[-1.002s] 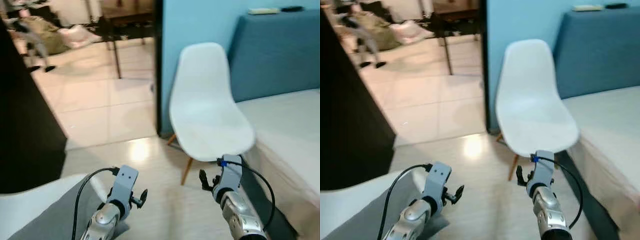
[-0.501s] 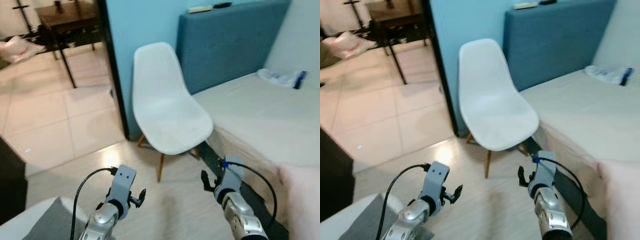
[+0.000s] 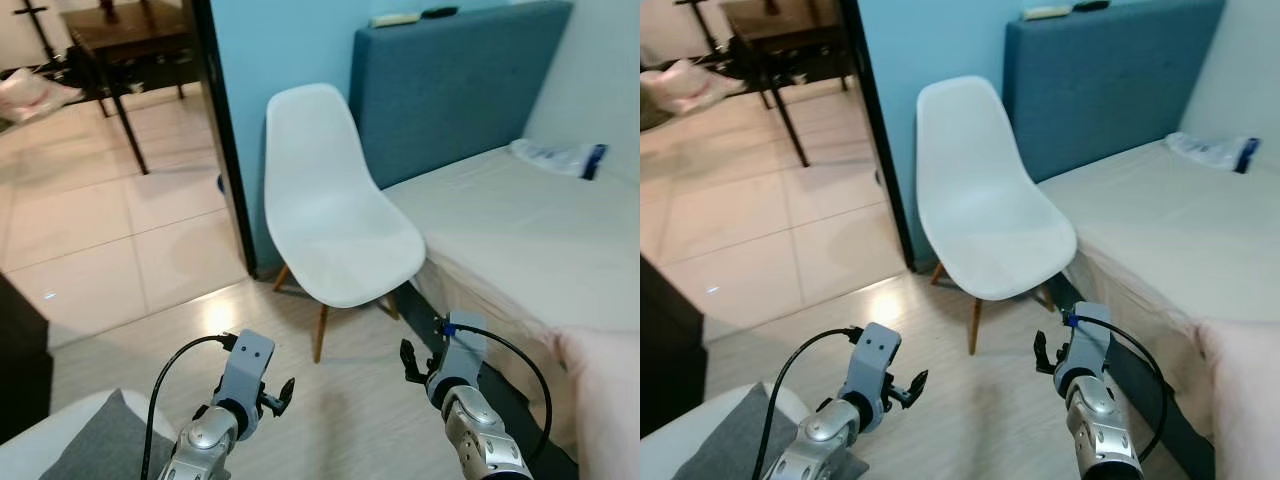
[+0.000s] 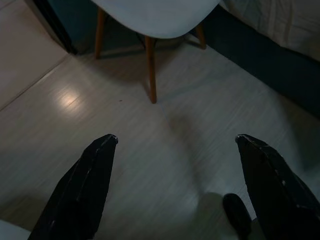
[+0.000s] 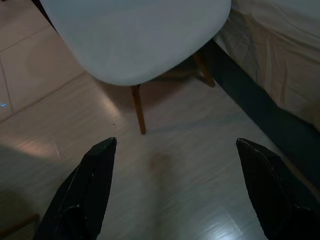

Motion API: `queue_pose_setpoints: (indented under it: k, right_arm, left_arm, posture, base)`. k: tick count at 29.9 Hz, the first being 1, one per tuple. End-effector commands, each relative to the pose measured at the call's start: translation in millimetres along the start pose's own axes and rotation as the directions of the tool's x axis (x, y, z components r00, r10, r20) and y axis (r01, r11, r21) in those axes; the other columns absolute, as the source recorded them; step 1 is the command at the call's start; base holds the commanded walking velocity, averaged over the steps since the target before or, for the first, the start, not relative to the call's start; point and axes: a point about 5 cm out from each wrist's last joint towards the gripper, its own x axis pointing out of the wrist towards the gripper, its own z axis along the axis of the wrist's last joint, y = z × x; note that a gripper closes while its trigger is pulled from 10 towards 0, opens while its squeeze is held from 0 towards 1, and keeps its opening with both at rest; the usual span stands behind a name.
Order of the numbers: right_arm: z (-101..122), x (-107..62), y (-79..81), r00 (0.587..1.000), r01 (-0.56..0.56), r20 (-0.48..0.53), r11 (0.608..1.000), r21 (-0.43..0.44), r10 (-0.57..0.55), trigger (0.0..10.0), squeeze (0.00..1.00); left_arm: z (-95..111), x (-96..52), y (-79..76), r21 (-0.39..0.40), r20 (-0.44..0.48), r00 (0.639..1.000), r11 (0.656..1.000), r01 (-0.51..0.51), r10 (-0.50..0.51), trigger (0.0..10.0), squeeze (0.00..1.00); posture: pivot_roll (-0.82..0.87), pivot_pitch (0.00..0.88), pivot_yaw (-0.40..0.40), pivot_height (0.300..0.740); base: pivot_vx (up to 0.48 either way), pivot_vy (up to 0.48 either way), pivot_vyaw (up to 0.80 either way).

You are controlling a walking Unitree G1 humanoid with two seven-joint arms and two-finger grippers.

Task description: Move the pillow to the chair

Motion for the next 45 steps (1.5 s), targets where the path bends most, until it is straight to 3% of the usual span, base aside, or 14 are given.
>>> queue_pose_setpoints:
  k: [1, 28, 38, 45]
  right_arm:
    - [-1.6, -0.1, 0.4, 1.0, 0.003, -0.008, 1.0, 0.003, -0.003, 10.0, 0.0]
    - [-0.8, 0.7, -1.8, 1.0, 0.01, -0.009, 1.0, -0.009, -0.01, 10.0, 0.0]
    - [-1.9, 1.0, -1.5, 1.0, 0.008, -0.027, 1.0, -0.013, -0.008, 10.0, 0.0]
    - [-4.4, -0.7, -13.7, 0.996, 0.08, -0.041, 0.997, -0.02, -0.081, 10.0, 0.0]
  left_arm:
    - [-1.8, -0.5, -1.4, -0.002, -0.008, 1.0, 1.0, 0.005, -0.005, 10.0, 0.0]
    - [0.0, 2.9, -4.7, 0.001, -0.002, 1.0, 1.0, 0.015, -0.015, 10.0, 0.0]
    - [0.5, 4.5, -0.8, -0.015, 0.0, 1.0, 0.999, -0.029, 0.029, 10.0, 0.0]
    - [1.7, 6.3, -3.5, -0.02, 0.007, 1.0, 1.0, -0.016, 0.016, 10.0, 0.0]
  posture:
    - [-0.05, 0.06, 0.039, 0.74]
    - [-0.06, 0.045, 0.034, 0.74]
    - [-0.07, 0.048, 0.034, 0.74]
    - [-0.07, 0.048, 0.037, 0.74]
  base:
    - [0.0, -0.364, 0.0]
    - [0.0, -0.364, 0.0]
    - [0.0, 0.0, -0.77]
    - [0.0, 0.0, -0.76]
